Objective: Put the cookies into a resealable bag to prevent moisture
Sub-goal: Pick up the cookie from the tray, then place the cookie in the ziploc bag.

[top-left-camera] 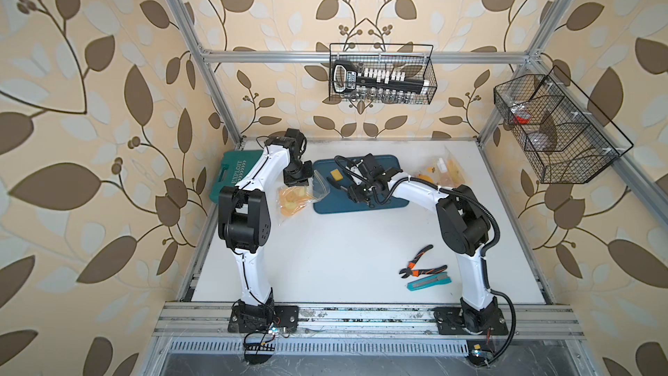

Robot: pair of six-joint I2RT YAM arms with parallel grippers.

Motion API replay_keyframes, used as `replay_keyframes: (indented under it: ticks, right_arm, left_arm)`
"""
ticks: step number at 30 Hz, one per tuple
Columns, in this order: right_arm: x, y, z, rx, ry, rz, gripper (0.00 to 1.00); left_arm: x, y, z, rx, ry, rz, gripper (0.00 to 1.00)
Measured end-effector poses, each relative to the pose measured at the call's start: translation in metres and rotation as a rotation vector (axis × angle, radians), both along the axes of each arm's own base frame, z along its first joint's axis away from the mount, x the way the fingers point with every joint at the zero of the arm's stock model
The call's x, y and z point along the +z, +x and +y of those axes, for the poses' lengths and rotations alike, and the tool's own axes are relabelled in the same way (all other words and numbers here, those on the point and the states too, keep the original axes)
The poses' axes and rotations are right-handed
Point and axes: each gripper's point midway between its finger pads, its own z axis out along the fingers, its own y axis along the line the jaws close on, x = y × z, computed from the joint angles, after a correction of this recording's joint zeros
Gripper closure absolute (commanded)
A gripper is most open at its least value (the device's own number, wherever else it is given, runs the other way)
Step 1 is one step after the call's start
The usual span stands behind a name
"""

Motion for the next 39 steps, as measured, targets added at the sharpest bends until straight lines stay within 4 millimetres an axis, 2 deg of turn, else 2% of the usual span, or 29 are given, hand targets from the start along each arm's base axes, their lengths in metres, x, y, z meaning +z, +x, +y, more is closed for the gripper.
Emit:
replay_keyframes:
  ticks: [6, 10, 14, 17, 20, 23, 26, 30, 35, 37, 39]
  right_arm:
    - [-0.008, 0.004, 0.002, 0.005, -0.045, 0.004, 0.62]
    - [-0.01, 0.0, -0.002, 0.0, -0.064, 0.002, 0.66]
    - [-0.004, -0.017, -0.018, -0.017, -0.078, -0.013, 0.7]
    - [0.021, -0.035, -0.031, -0.029, -0.04, -0.053, 0.71]
    - [0.061, -0.045, -0.031, -0.021, 0.053, -0.126, 0.71]
    - [0.102, -0.051, -0.016, 0.028, 0.168, -0.202, 0.71]
    - [0.117, -0.06, 0.006, 0.099, 0.239, -0.225, 0.71]
    - [0.101, -0.074, 0.025, 0.171, 0.258, -0.167, 0.71]
    - [0.066, -0.083, 0.034, 0.207, 0.233, -0.077, 0.55]
    - [0.062, -0.085, 0.034, 0.207, 0.23, -0.061, 0.52]
    - [0.066, -0.083, 0.035, 0.202, 0.24, -0.071, 0.51]
  left_arm:
    - [0.0, 0.0, 0.001, 0.001, 0.003, 0.0, 1.0]
    - [0.0, 0.0, 0.0, 0.001, 0.003, 0.0, 1.0]
    - [0.0, 0.0, -0.001, -0.002, -0.006, 0.001, 1.0]
    - [0.0, -0.001, -0.003, -0.004, -0.016, 0.003, 1.0]
    - [0.001, -0.001, -0.004, -0.006, -0.022, 0.004, 1.0]
    - [0.001, -0.001, -0.006, -0.009, -0.035, 0.005, 1.0]
    - [0.001, -0.002, -0.007, -0.011, -0.043, 0.007, 1.0]
    - [0.002, -0.002, -0.008, -0.012, -0.046, 0.007, 1.0]
    - [0.002, -0.002, -0.008, -0.012, -0.046, 0.007, 1.0]
    - [0.002, -0.002, -0.008, -0.012, -0.046, 0.007, 1.0]
    - [0.002, -0.002, -0.008, -0.013, -0.047, 0.007, 1.0]
